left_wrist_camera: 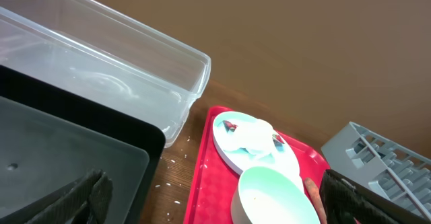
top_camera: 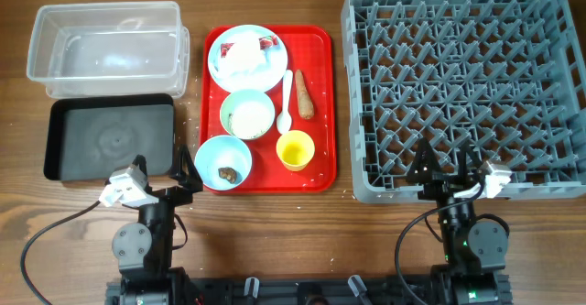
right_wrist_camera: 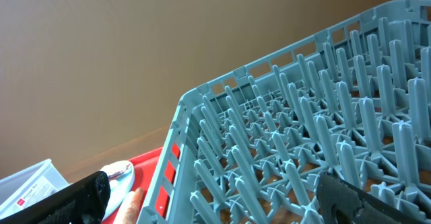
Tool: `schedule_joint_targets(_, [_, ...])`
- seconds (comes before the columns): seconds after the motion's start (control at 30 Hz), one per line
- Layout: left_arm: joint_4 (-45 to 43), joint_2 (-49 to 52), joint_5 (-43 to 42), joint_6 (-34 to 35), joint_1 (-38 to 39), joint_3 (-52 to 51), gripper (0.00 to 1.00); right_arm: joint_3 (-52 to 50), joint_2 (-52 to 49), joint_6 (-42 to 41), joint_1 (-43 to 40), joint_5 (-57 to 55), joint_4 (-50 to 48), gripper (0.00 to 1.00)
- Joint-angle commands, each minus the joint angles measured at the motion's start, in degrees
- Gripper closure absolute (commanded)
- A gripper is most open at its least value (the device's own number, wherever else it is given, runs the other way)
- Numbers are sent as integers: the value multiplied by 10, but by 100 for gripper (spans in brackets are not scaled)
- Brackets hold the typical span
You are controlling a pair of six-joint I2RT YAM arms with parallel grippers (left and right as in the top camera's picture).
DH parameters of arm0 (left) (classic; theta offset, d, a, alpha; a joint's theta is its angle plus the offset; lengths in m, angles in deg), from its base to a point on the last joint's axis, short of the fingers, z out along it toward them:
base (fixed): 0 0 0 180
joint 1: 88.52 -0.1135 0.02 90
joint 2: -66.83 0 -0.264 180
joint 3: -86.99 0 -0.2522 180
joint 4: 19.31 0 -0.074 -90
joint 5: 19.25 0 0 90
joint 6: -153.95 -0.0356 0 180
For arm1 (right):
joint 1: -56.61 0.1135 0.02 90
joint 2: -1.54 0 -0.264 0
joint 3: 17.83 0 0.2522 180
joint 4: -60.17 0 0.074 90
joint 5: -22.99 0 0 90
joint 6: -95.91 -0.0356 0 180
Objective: Sort waste into correct bins and load items into the dishwasher rack
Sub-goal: 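Move the left gripper toward the white plate on the red tray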
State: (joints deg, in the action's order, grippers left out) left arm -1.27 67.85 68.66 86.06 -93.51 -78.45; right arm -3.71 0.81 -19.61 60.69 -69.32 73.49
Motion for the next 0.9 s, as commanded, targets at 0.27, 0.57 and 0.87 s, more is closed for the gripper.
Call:
schedule_joint_targets(0.27, [0, -6, -2, -11, -3, -5, 0, 0, 5, -5, -2, 9, -1, 0])
schedule_joint_targets(0.57, [-1, -6, -2, -7, -3, -5, 0, 0, 5, -6, -2, 7, -4, 0])
schedule_joint_targets(0.87, [-74, -6, -26, -7, -3, -5, 0, 2, 5, 40, -2, 124, -93, 0])
